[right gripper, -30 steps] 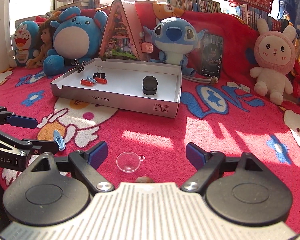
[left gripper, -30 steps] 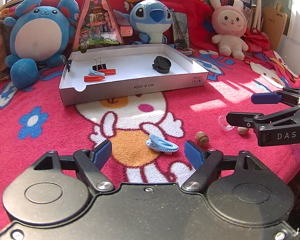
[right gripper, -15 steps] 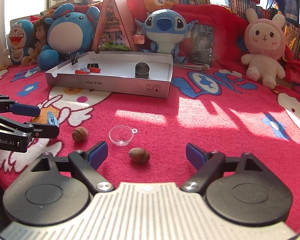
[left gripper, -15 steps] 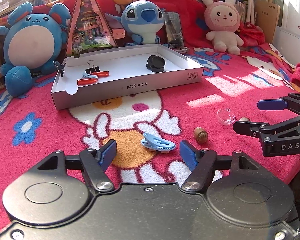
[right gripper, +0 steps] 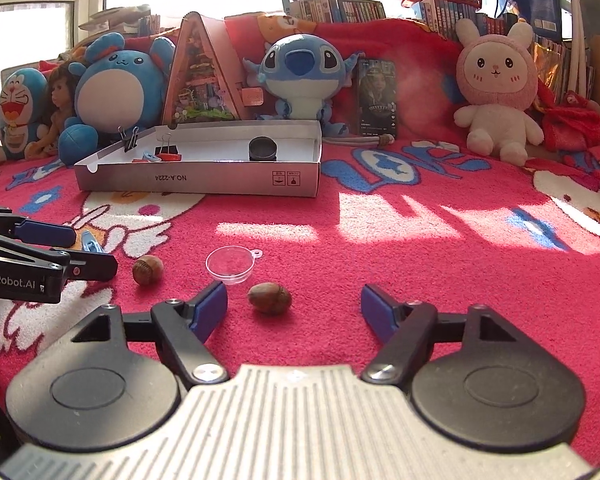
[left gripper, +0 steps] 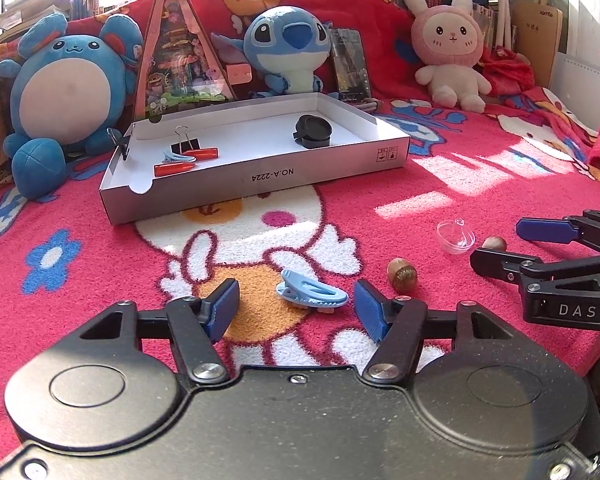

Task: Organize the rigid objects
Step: 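Grasp the blue hair clip with the left tool while the right tool grasps a brown walnut, then carry the blue hair clip and brown walnut into the box with both tools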

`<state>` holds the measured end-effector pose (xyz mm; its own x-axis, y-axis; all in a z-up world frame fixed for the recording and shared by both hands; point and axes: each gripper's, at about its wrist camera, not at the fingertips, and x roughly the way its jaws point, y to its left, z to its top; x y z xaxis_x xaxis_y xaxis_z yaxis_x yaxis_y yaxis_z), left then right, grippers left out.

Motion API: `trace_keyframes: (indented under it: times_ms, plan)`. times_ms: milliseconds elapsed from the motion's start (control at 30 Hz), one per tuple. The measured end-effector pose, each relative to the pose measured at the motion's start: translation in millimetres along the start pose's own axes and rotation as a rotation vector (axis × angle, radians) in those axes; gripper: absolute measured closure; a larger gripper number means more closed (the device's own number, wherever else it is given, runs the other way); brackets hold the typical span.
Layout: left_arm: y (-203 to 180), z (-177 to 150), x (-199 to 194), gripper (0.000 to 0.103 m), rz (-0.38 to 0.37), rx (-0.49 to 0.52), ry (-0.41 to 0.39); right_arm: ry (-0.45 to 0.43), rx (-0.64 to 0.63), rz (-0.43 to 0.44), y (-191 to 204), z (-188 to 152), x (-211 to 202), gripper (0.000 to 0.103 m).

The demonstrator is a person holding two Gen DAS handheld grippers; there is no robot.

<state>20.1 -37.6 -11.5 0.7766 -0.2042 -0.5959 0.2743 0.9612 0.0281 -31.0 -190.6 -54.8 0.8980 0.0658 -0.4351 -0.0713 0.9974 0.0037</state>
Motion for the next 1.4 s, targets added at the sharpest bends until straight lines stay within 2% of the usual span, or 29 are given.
trace_keyframes:
  times_ms: [67, 133, 200, 433, 633, 933, 1200, 1400]
  plan:
    - [-1, 0, 0, 0.052, -0.008, 0.005, -0.001, -0.002, -0.006, 0.005, 2, 0, -1, 0.031]
    - [-3, 0, -1, 0.062, -0.014, 0.013, -0.002, 0.002, -0.008, 0.011, 4, -1, -3, 0.044]
    - [-6, 0, -1, 0.066, -0.006, 0.024, -0.008, 0.005, -0.017, 0.018, 7, 0, -3, 0.050]
    - [-7, 1, -5, 0.067, -0.001, 0.020, -0.007, 0.003, -0.031, 0.031, 13, 1, -6, 0.075]
    - [1, 9, -6, 0.067, 0.013, -0.001, -0.017, -0.017, -0.023, 0.029, 13, 7, -9, 0.075]
    - [30, 37, -2, 0.067, 0.073, -0.072, -0.053, -0.030, -0.003, 0.011, 9, 33, 1, 0.075]
    - [59, 69, 12, 0.067, 0.143, -0.141, -0.092, -0.028, 0.038, 0.013, 8, 71, 29, 0.075]
    - [72, 86, 26, 0.067, 0.166, -0.171, -0.094, -0.018, 0.067, 0.039, 10, 96, 53, 0.075]
